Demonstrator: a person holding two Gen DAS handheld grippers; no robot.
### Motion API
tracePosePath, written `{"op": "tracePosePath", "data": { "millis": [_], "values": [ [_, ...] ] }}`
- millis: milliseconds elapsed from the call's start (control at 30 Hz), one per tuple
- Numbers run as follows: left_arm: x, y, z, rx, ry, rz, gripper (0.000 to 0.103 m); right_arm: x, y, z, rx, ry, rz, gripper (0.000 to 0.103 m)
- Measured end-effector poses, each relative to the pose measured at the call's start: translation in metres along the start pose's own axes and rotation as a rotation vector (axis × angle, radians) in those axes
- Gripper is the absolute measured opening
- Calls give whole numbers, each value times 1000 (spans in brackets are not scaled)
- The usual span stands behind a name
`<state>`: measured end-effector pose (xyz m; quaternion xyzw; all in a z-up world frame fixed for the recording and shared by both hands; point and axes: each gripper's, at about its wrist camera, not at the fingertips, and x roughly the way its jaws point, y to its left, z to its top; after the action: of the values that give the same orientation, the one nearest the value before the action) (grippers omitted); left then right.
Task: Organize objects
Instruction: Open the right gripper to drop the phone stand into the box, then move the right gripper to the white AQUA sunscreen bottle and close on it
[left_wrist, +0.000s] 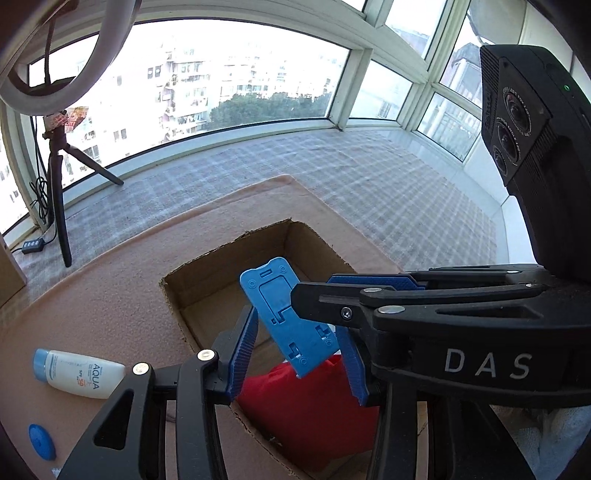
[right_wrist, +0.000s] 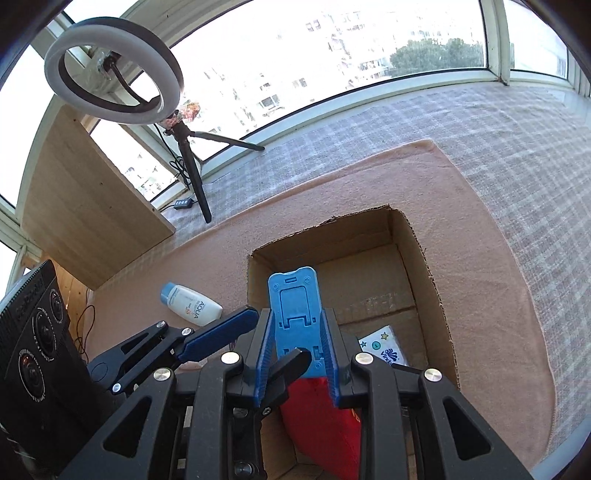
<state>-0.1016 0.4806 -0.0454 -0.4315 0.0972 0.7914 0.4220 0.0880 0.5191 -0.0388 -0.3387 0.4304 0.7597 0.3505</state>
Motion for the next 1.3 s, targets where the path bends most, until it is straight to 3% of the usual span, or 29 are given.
{"op": "tracePosePath", "data": {
  "millis": [100,500,933,1067,1133,1300],
  "values": [
    [-2,6,-1,-12,1,13,53,-3,-8,0,17,-23,-22,44],
    [-31,47,-24,-65,-8,87,54,6,10,-5,-8,-17,-11,44],
    [-87,154,-69,-222,-13,251,54,34,84,-7,-138,-20,51,47],
    [-102,187,-86,-276,-10,290,54,49,110,-9,-193,-6,66,61],
    [-109,199,-95,-298,-6,311,55,59,121,-9,-213,7,71,62],
    [-119,225,-113,-353,6,334,72,92,143,-8,-248,77,87,64]
  ]
}}
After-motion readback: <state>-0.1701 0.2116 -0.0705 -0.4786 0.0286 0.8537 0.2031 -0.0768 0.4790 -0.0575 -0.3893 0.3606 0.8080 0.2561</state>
